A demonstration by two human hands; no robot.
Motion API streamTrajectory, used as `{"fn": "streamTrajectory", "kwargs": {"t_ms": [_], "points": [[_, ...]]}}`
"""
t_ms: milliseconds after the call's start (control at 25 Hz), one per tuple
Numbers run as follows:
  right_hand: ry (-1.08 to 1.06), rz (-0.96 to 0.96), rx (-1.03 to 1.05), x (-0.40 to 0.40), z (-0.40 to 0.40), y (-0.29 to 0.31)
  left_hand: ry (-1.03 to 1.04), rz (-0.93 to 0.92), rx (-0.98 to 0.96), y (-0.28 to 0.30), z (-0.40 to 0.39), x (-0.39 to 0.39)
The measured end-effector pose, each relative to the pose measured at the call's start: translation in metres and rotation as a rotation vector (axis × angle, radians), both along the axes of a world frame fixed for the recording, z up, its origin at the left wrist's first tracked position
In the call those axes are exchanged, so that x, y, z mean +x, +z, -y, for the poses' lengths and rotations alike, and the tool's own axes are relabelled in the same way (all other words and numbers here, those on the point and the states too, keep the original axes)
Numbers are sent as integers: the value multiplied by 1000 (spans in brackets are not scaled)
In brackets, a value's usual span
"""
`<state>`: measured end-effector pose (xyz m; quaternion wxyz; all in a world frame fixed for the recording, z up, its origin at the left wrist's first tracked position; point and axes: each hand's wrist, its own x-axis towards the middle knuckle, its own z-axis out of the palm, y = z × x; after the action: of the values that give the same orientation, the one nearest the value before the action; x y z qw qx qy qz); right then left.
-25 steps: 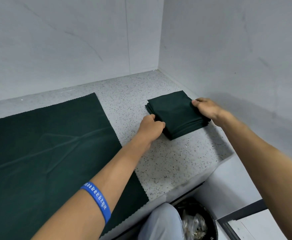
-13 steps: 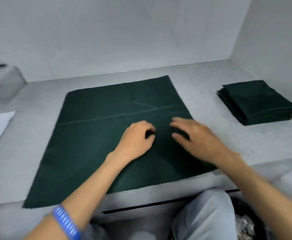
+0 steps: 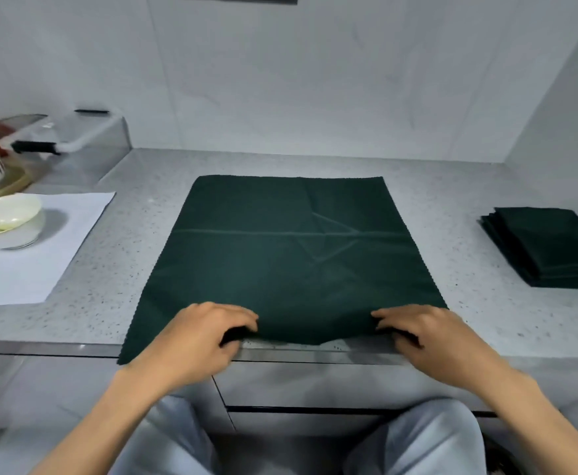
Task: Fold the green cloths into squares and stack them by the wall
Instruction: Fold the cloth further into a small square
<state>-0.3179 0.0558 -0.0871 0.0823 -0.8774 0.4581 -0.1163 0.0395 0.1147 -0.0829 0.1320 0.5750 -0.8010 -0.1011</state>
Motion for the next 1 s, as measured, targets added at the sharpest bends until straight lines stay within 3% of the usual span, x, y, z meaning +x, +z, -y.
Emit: {"fn": "streamTrajectory", "kwargs": {"t_ms": [200, 400, 520, 600, 760, 880, 1000], "points": [[-50, 13, 88, -16, 25, 32, 100, -110, 129, 24, 17, 55], [-161, -120, 108, 3, 138, 70, 296, -257, 143, 55, 104, 87], [-378, -201, -130, 32, 170, 64, 485, 138, -91, 50, 133, 67], [-399, -132, -267, 51, 151, 38, 391, 159, -161, 31, 124, 31], [-236, -104, 5, 68, 103, -17, 262, 147, 106, -23, 94, -23], [-219, -121, 112, 61, 95, -24, 256, 135, 122, -33, 87, -19], [-194, -174, 63, 47, 74, -22, 184, 122, 122, -29, 75, -15]]}}
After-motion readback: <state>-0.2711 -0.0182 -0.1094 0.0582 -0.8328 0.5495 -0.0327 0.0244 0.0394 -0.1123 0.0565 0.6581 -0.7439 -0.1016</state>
